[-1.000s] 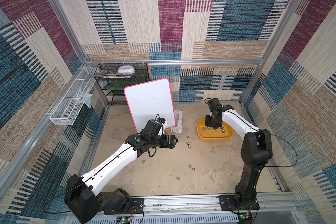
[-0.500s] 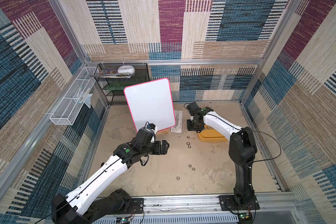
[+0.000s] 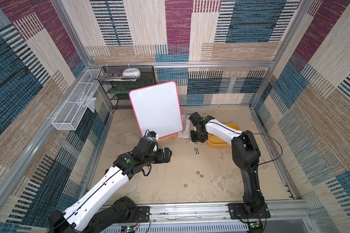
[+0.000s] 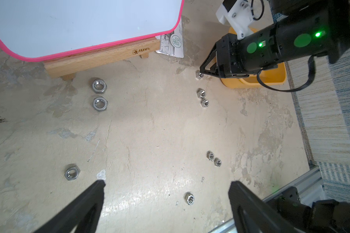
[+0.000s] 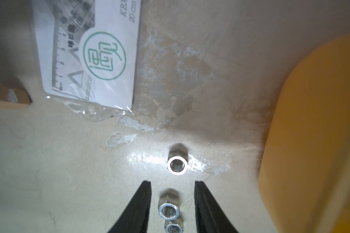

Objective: Put the nuts on the desktop into the storage box
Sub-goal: Pick up the nut from the center of the board.

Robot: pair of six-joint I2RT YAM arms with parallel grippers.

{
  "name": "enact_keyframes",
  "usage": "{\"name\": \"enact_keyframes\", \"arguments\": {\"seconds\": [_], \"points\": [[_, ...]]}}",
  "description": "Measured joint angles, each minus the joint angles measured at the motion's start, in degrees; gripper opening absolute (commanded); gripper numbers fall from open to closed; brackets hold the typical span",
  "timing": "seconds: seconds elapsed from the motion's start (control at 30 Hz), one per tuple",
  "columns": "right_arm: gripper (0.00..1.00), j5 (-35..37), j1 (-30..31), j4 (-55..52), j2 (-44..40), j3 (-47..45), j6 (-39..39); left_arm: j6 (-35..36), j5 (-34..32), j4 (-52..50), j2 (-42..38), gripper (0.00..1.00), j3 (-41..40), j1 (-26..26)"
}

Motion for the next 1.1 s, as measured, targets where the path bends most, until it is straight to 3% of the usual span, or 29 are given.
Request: {"name": "enact_keyframes", "arguments": {"seconds": [0.7, 1.1], "points": [[0.39, 0.5, 0.1, 0.8, 4.0, 0.5, -0.1, -0.2, 0.0, -0.1, -1.2, 1.00, 0.0, 0.0], [0.24, 1.7, 0.0, 0.3, 5.0, 2.3, -0.2, -0.1, 0.2, -0.1, -2.0, 1.00, 0.0, 0.0]]}}
